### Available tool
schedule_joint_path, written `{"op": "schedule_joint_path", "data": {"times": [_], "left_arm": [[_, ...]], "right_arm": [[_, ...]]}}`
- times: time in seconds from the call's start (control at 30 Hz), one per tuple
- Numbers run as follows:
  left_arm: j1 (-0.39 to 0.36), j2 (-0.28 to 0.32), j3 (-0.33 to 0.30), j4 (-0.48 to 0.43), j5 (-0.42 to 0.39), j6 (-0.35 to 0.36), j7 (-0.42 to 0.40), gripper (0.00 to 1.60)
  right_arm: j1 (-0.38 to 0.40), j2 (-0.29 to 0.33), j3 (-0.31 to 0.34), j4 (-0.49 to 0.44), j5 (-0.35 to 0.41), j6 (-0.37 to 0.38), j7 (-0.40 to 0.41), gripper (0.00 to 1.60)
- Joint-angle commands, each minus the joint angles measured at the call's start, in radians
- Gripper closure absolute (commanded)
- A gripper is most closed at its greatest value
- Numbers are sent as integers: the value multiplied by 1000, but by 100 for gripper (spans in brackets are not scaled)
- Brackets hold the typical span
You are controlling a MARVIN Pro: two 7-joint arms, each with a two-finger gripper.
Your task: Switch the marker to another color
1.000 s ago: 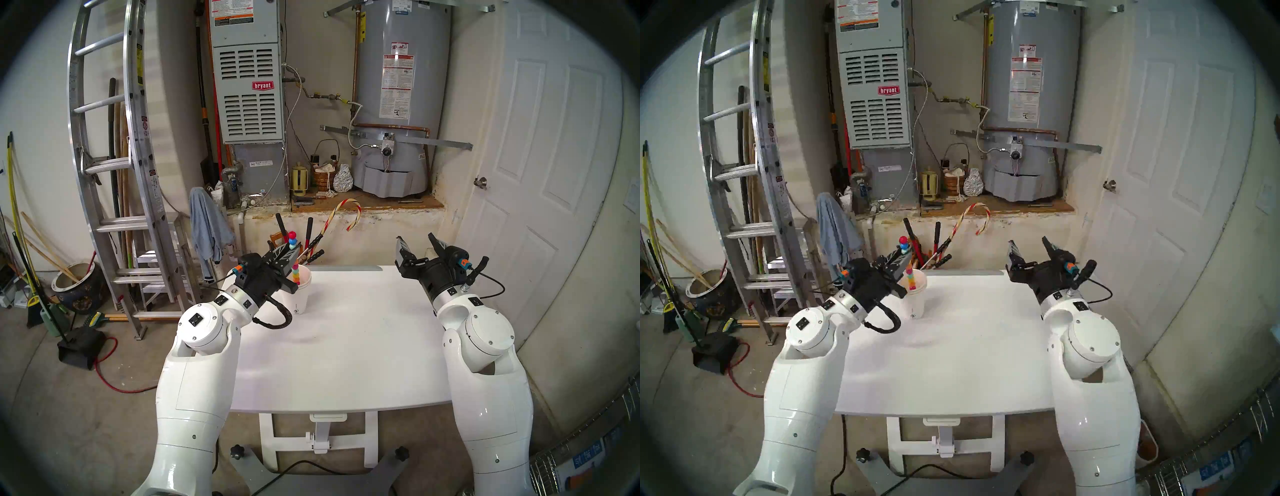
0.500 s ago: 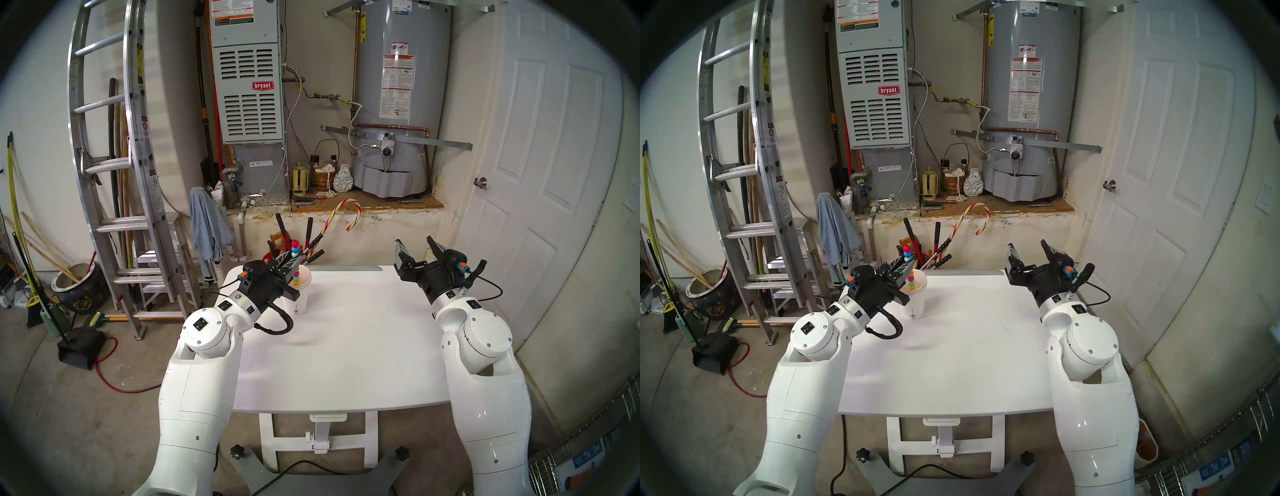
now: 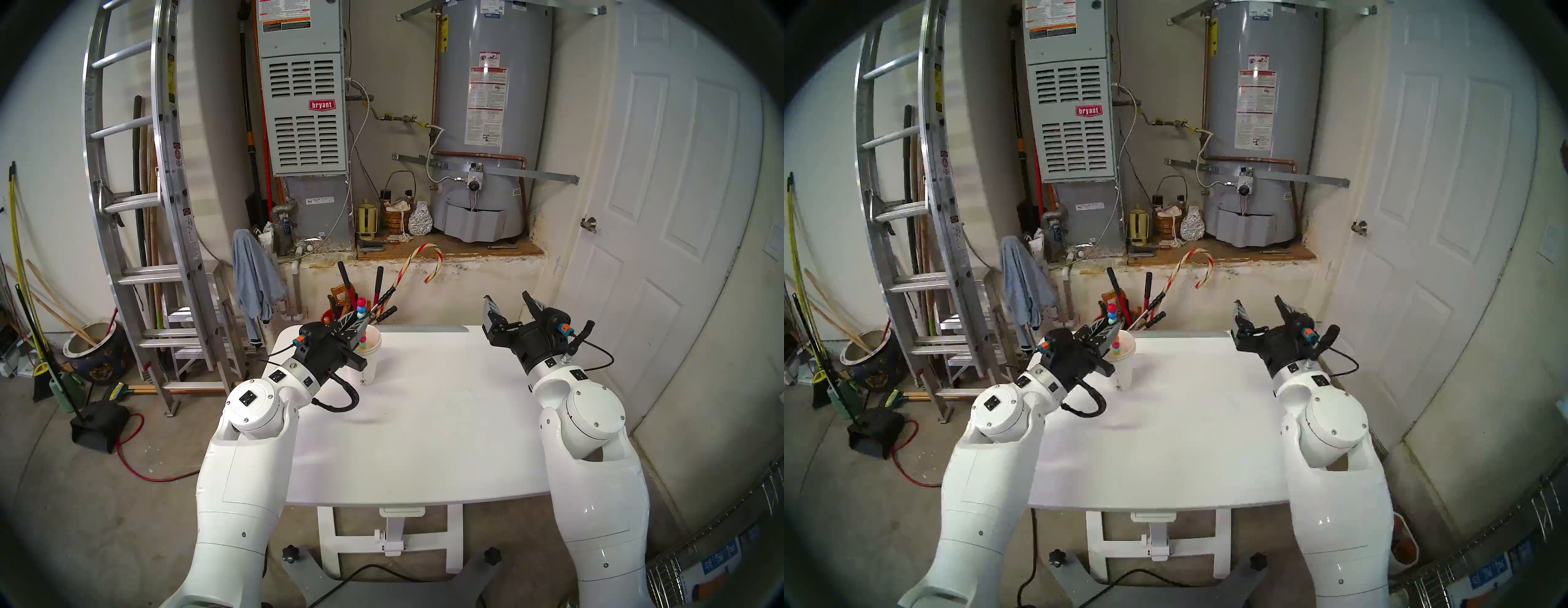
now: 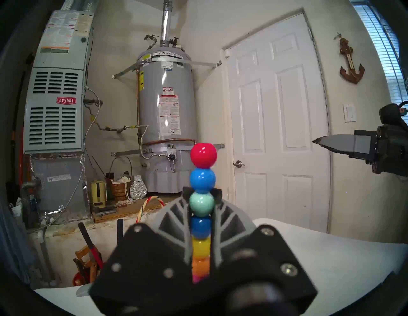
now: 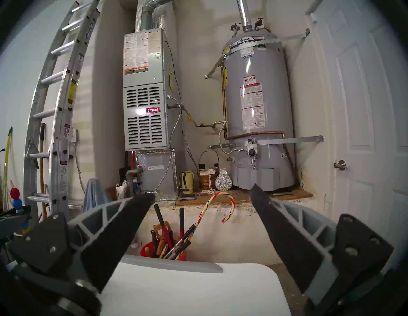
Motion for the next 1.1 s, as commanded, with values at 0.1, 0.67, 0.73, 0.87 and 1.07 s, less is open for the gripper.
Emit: {"op": "schedule_joint_path", "data": {"times": [0.1, 0.67, 0.73, 0.87, 1.07], "left_arm": [[-13, -2, 3, 3, 10, -4, 7, 160], [-17, -10, 1, -12, 6, 4, 8, 22], [-18, -11, 0, -13, 5, 5, 9, 27], [-13, -10, -1, -29, -2, 11, 1, 13], [6, -8, -10, -57, -6, 9, 0, 6]], "right_arm": [[15, -3, -2, -15, 0, -15, 1, 0], [16, -2, 4, -7, -1, -25, 4, 0], [14, -1, 3, -10, -6, -26, 1, 0], [12, -3, 5, -12, -4, -27, 2, 0], [10, -4, 8, -12, -2, -29, 3, 0]]}}
